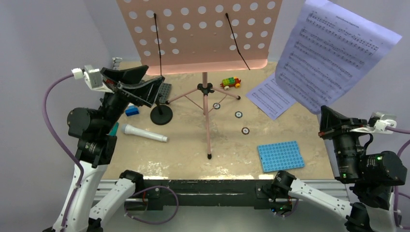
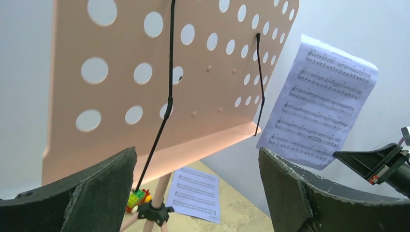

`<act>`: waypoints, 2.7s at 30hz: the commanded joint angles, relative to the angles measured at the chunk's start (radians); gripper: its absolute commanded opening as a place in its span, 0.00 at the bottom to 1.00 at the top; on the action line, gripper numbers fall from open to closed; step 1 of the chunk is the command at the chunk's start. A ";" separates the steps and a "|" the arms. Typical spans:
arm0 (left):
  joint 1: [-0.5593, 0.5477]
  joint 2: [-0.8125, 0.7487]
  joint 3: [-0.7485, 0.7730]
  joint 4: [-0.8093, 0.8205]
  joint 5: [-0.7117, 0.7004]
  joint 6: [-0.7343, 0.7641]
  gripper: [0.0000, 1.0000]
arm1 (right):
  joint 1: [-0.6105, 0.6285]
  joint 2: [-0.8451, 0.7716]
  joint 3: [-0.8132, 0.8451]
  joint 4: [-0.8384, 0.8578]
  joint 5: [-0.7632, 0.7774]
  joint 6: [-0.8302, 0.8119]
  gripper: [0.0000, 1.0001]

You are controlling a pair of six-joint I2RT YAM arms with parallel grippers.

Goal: Pack up the instrument practice props

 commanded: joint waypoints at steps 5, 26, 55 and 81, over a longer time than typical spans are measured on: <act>-0.003 -0.178 -0.171 -0.076 -0.078 -0.045 0.98 | 0.010 -0.024 -0.151 -0.181 0.147 0.195 0.00; -0.003 -0.433 -0.527 -0.282 -0.039 -0.264 0.93 | -0.831 0.611 -0.218 0.073 -0.853 0.532 0.00; -0.003 -0.400 -0.705 -0.235 0.050 -0.354 0.93 | -1.109 1.324 -0.072 0.136 -0.962 0.560 0.00; -0.003 -0.425 -0.708 -0.314 0.035 -0.342 0.98 | -1.127 1.260 0.157 -0.049 -0.875 0.535 0.62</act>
